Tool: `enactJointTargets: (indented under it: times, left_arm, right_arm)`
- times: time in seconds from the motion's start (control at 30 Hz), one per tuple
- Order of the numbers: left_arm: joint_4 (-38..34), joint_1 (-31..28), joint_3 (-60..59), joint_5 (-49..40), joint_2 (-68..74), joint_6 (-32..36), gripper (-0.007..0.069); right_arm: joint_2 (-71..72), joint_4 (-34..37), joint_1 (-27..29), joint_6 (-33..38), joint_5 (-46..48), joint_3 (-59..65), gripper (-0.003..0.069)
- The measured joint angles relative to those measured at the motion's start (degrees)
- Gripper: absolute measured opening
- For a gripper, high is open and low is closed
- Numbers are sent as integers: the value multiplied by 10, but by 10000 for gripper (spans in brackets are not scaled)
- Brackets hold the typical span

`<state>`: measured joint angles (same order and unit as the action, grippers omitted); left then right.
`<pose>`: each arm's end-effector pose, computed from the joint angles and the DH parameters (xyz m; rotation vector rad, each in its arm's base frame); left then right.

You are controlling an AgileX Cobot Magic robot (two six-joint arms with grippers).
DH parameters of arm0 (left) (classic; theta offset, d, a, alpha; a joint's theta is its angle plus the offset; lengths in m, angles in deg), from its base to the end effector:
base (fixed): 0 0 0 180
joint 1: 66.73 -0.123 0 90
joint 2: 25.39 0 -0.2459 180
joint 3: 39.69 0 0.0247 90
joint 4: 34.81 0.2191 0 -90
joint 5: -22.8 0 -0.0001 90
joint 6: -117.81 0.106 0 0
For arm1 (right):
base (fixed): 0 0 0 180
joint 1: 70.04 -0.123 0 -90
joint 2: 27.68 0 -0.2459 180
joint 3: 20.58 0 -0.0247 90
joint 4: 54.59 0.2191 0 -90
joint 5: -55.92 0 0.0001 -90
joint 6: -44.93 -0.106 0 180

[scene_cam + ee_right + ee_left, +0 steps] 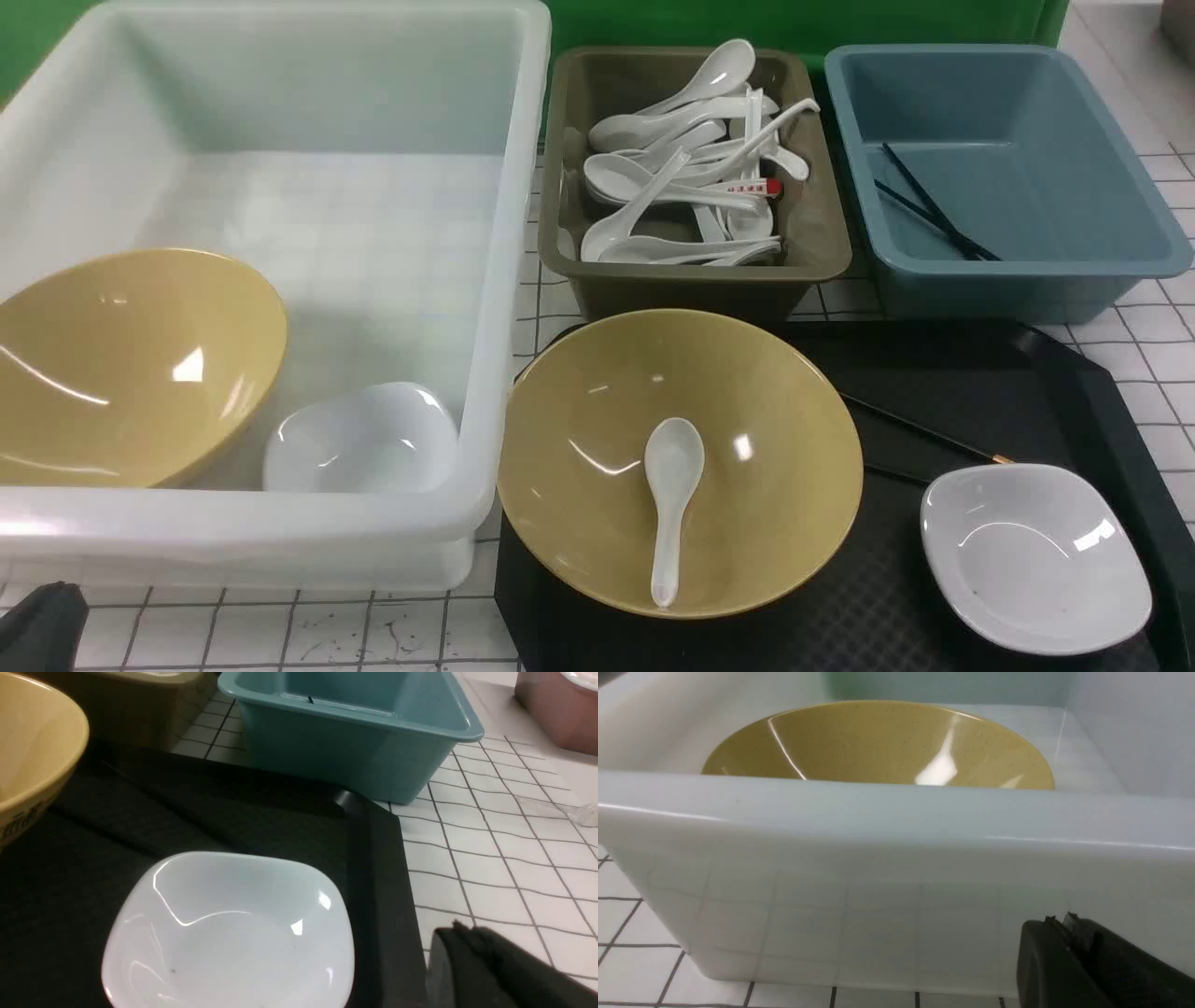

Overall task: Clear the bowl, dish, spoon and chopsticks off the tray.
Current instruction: Use the left arm to grab the soup spoon in the middle

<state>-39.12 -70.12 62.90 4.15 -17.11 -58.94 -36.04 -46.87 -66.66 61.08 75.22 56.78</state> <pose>0.0760 0.0019 0.1733 -0.0501 1.8195 0.0097 0.0758 0.0002 0.1725 -0.1188 1.8274 -0.1097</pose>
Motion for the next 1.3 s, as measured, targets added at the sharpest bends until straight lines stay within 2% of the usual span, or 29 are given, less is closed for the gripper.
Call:
enactJointTargets:
  times: [0.87, 1.03, 1.07, 1.17, 1.27, 1.3]
  left_arm:
    - [2, 0, 0, 0, 0, 0, -12]
    - [-10, 0, -1, 22, 0, 0, -12]
    - [-15, 0, -1, 33, 0, 0, -12]
    - [-35, 0, -1, 175, 0, 0, -12]
    - [-48, 0, -1, 350, 0, -1, -12]
    - [-49, 0, -1, 383, 0, -2, -12]
  right_arm:
    - [0, 0, 0, 2, -2, 0, 90]
    - [0, -1, 0, 0, -39, 2, 96]
    - [0, 0, 0, -1, -54, 2, 96]
    - [0, 3, 0, -26, -201, 3, 99]
    - [0, 5, 0, -104, -344, 3, 101]
    - [0, 5, 0, -133, -382, 3, 101]
